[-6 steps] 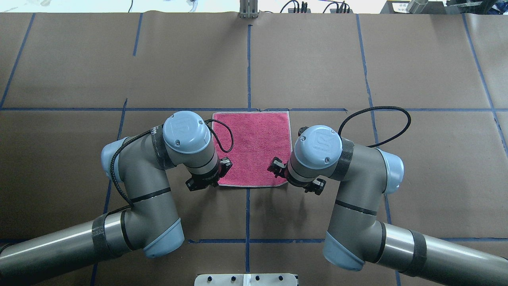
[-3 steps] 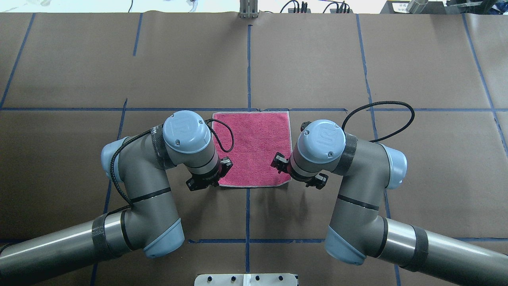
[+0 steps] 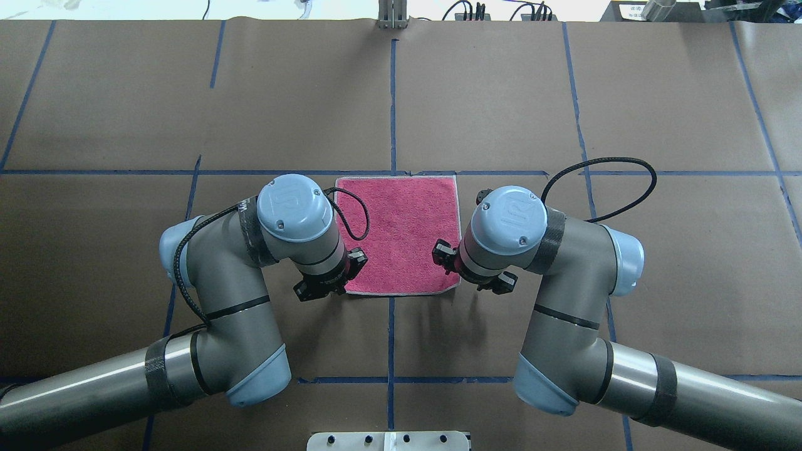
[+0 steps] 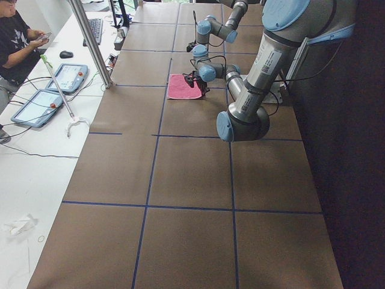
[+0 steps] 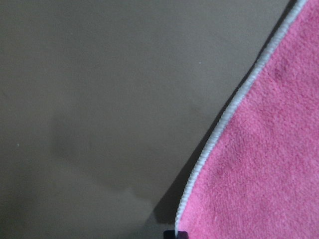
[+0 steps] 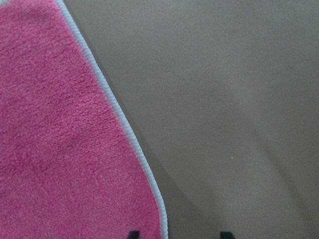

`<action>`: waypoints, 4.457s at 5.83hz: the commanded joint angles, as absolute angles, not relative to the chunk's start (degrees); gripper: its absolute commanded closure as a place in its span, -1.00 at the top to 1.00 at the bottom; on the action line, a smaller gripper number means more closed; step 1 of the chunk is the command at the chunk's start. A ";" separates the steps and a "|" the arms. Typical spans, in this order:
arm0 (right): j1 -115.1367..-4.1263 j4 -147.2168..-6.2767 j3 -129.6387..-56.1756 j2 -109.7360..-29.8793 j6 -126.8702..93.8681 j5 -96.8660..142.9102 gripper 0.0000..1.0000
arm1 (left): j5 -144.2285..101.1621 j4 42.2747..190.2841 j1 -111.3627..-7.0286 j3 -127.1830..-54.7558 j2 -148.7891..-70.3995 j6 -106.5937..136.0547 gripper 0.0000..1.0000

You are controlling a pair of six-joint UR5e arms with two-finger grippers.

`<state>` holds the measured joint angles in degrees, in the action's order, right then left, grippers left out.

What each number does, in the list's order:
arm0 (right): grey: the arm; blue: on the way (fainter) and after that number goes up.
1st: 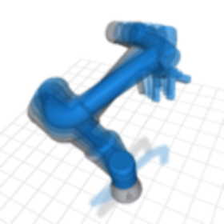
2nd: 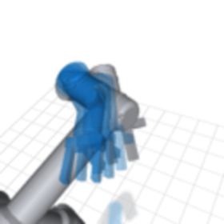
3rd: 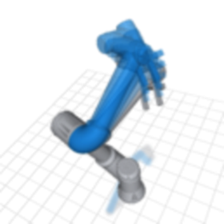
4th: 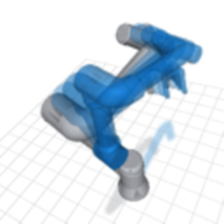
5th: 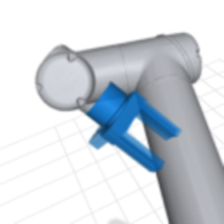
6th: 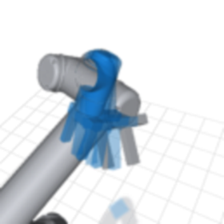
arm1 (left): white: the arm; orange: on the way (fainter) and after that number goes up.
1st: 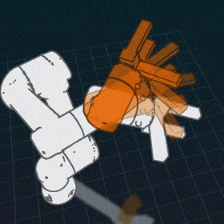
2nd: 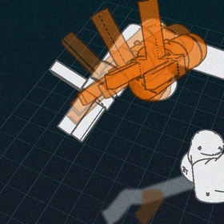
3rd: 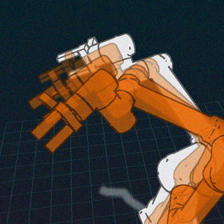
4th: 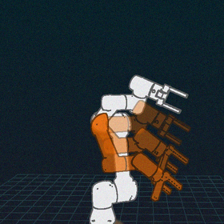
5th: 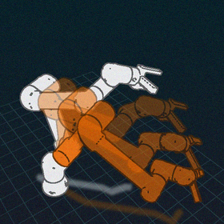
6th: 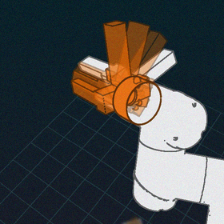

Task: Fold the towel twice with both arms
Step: 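Close both grippers on the nearer towel corners, then lift the nearer towel edge with both grippers and fold it away from the robot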

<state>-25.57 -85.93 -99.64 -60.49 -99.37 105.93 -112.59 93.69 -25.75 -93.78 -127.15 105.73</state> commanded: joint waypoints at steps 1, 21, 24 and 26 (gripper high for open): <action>-25.49 -85.96 -99.67 -60.21 -100.62 106.08 -0.15 | -112.59 93.69 -25.75 -93.69 -127.26 105.73 -0.87; -30.41 -85.61 -99.14 -59.85 -101.16 113.73 -1.00 | -115.75 95.87 -31.55 -93.34 -128.67 110.63 -1.00; -31.90 -85.25 -94.31 -54.14 -101.16 114.08 -1.00 | -115.66 99.93 -31.90 -91.85 -128.93 114.61 -1.00; -35.05 -85.25 -93.87 -54.14 -99.42 118.45 -1.00 | -115.75 103.25 -33.22 -91.32 -128.94 120.29 -1.00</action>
